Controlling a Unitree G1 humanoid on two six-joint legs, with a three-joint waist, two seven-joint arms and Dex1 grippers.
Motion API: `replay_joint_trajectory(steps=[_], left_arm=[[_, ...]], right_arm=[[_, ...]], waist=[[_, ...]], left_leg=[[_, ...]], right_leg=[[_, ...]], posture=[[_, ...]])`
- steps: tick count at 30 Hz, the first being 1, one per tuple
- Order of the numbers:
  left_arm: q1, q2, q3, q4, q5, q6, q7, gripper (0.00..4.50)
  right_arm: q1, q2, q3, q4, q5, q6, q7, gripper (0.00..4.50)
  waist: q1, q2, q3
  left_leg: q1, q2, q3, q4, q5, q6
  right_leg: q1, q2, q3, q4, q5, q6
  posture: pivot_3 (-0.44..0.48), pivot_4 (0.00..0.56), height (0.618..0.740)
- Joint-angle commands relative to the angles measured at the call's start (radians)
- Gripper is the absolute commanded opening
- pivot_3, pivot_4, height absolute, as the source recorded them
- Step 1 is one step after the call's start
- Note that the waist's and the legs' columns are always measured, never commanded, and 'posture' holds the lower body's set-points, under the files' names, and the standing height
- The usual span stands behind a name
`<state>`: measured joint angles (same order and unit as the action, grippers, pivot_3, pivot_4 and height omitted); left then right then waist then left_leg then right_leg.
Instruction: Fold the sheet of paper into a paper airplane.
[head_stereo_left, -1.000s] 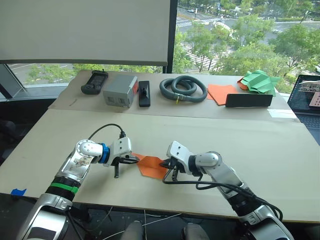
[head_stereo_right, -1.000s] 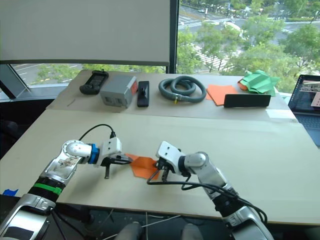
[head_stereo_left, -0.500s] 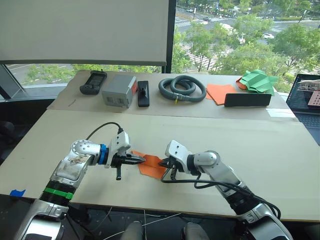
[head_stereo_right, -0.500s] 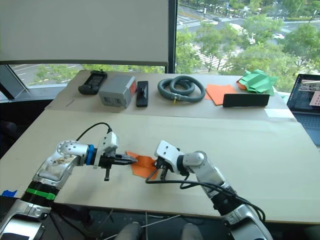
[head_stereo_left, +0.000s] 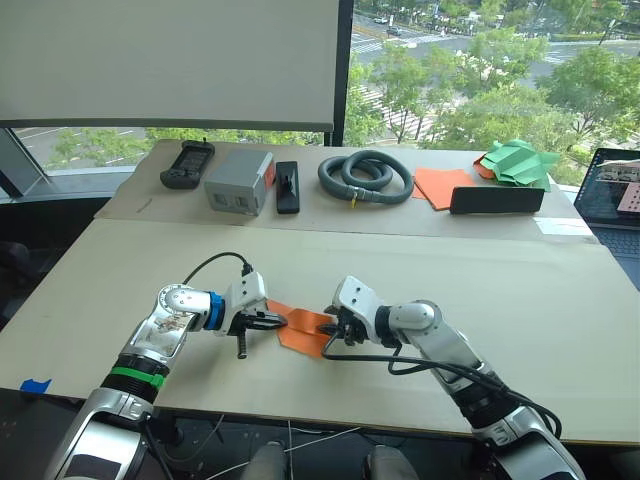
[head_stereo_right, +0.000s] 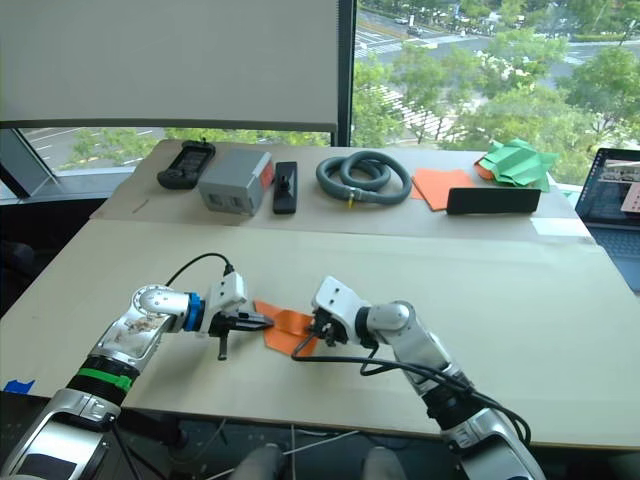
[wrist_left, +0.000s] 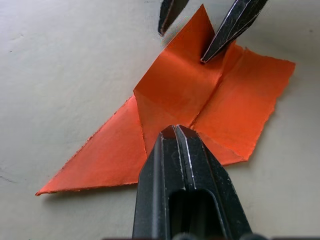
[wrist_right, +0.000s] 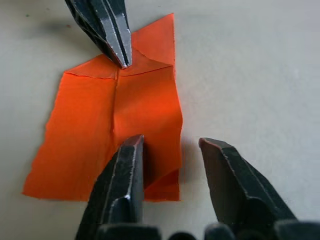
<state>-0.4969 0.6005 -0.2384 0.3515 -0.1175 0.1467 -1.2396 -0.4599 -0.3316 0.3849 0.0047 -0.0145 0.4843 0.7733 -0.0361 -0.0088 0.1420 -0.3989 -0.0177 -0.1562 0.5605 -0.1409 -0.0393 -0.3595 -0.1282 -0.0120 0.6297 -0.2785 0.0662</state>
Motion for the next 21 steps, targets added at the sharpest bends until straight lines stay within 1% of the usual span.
replay_joint_trajectory(steps=[1,3,5,6,9,13,17,21], left_arm=[[0.011,0.002,-0.02,0.026,0.03,-0.005,-0.002,0.0],[0.01,0.002,-0.021,0.027,0.03,-0.005,-0.003,0.0],[0.01,0.0,-0.023,0.029,0.032,-0.006,-0.002,0.0],[0.011,-0.002,-0.024,0.029,0.032,-0.006,-0.002,0.0],[0.011,-0.006,-0.025,0.024,0.031,-0.002,0.0,0.0],[0.013,-0.012,-0.028,0.014,0.031,0.003,0.004,0.0],[0.012,-0.016,-0.029,0.009,0.033,0.004,0.008,0.0],[0.006,-0.022,-0.026,0.002,0.031,0.008,0.015,0.0]], right_arm=[[-0.014,0.026,-0.057,-0.125,0.064,-0.024,-0.002,2.51],[-0.013,0.04,-0.051,-0.162,0.083,-0.031,0.004,2.51],[-0.019,0.062,-0.015,-0.172,0.08,-0.021,0.005,2.51],[-0.021,0.07,0.008,-0.164,0.067,-0.015,0.004,2.29],[-0.023,0.078,0.051,-0.119,0.032,-0.012,-0.006,1.42],[-0.026,0.086,0.089,-0.043,-0.002,-0.006,-0.021,0.03],[-0.038,0.09,0.093,0.007,-0.016,0.006,-0.026,0.03],[-0.035,0.081,0.108,0.064,-0.028,0.059,-0.021,0.03]], waist=[[0.0,0.0,0.0],[0.0,0.0,0.0],[0.0,0.0,0.0],[-0.001,0.0,0.0],[-0.001,0.0,0.0],[0.003,0.0,0.0],[0.004,0.0,0.0],[0.005,0.001,0.0]], left_leg=[[-0.001,0.0,0.0,0.0,0.0,0.0],[-0.001,0.0,0.0,0.0,0.0,0.0],[0.0,0.0,0.0,0.0,0.0,0.0],[0.0,0.0,0.0,0.0,0.0,0.0],[0.0,0.0,0.0,0.0,0.0,0.0],[0.0,0.0,0.0,0.0,0.0,0.0],[0.0,0.0,0.0,0.0,0.0,0.0],[0.0,0.0,0.0,-0.001,0.0,0.0]], right_leg=[[-0.001,0.0,0.0,0.0,0.0,0.0],[-0.001,0.0,0.0,0.0,0.0,0.001],[0.0,0.0,0.0,0.0,0.0,0.001],[0.0,0.0,0.0,0.0,0.0,0.001],[0.0,0.0,0.0,0.0,0.0,0.0],[0.0,0.0,0.0,0.0,0.0,0.0],[-0.001,0.0,0.0,0.0,0.0,0.0],[0.0,0.0,0.0,0.0,0.0,0.0]], posture=[[0.0,0.15,0.702],[0.0,0.15,0.702],[0.0,0.15,0.702],[0.0,0.15,0.702],[0.0,0.15,0.702],[0.0,0.15,0.702],[0.0,0.15,0.702],[0.0,0.15,0.702]])
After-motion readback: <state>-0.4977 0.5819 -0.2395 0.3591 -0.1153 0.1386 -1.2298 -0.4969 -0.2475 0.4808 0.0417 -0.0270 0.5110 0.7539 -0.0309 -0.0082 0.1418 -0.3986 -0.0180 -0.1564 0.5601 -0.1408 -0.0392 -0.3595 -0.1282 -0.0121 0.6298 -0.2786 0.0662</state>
